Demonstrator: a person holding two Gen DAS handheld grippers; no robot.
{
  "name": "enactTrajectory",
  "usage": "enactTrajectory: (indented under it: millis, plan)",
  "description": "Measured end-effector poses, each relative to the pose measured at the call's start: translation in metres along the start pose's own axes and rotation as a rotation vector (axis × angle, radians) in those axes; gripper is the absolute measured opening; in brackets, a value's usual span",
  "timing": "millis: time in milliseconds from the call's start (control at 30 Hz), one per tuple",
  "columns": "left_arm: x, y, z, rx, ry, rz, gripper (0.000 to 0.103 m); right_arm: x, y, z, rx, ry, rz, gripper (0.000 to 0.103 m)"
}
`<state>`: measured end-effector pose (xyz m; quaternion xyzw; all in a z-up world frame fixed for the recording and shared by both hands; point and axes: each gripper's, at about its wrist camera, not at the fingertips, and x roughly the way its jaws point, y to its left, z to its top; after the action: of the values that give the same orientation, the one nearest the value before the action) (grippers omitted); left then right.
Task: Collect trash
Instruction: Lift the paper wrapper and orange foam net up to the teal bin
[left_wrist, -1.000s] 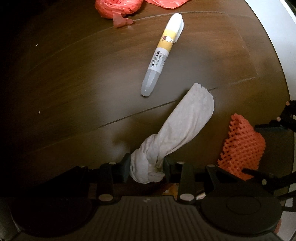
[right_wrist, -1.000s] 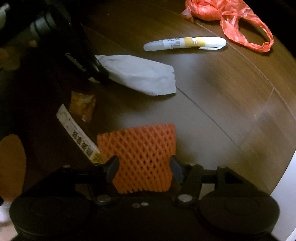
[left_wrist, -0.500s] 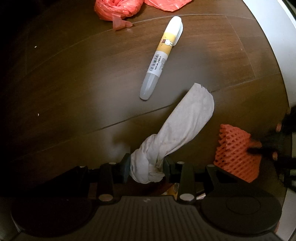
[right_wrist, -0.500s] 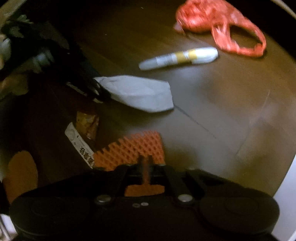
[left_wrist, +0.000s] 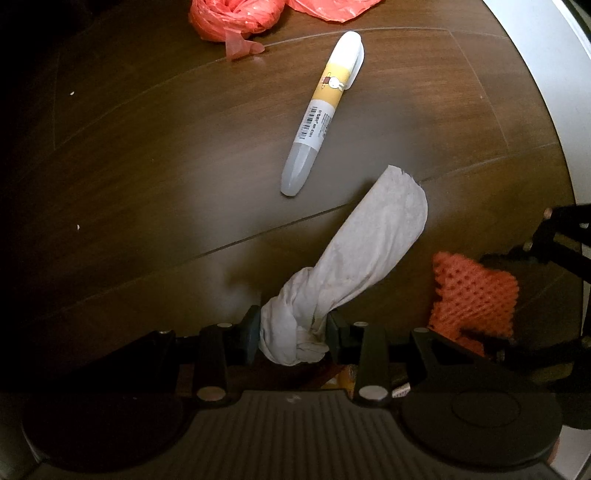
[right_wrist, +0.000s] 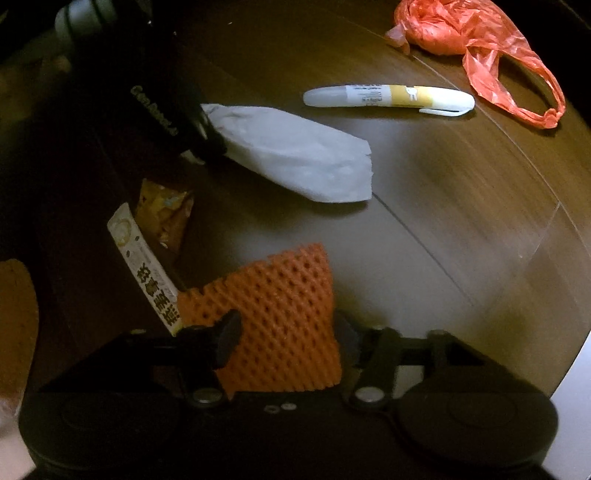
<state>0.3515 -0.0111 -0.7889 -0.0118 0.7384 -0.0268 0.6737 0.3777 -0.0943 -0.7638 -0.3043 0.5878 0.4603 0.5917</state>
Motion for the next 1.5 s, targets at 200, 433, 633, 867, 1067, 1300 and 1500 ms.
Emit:
enactTrajectory:
  millis: [200,433,633,867,1067,1300,1500]
  plan:
    - [-0.002,0.002,0.003,-0.007,-0.013,-0.009,0.035,-0.001,-0.009,-0.003,0.043,-0.005,0.006,0.014]
    - [-0.032,0.011,0.004,-0.115,-0.058,-0.017,0.033,-0.045,-0.036,-0.008,0.239,-0.133,-0.027,0.014]
    - [-0.133,0.0,-0.009,-0.196,-0.108,-0.034,0.033,-0.148,-0.039,-0.035,0.56,-0.244,-0.061,0.014]
    - [-0.287,-0.018,-0.02,-0.203,-0.196,-0.019,0.033,-0.298,-0.02,-0.034,0.662,-0.339,-0.086,0.014]
    - [-0.436,-0.02,-0.017,-0.271,-0.306,-0.027,0.033,-0.439,-0.013,-0.008,0.682,-0.466,-0.108,0.014]
    - [-0.574,-0.014,-0.005,-0.345,-0.451,-0.04,0.033,-0.577,-0.011,0.032,0.639,-0.598,-0.157,0.014]
    - [-0.67,-0.011,0.001,-0.39,-0.574,-0.022,0.033,-0.668,-0.027,0.06,0.666,-0.718,-0.188,0.014]
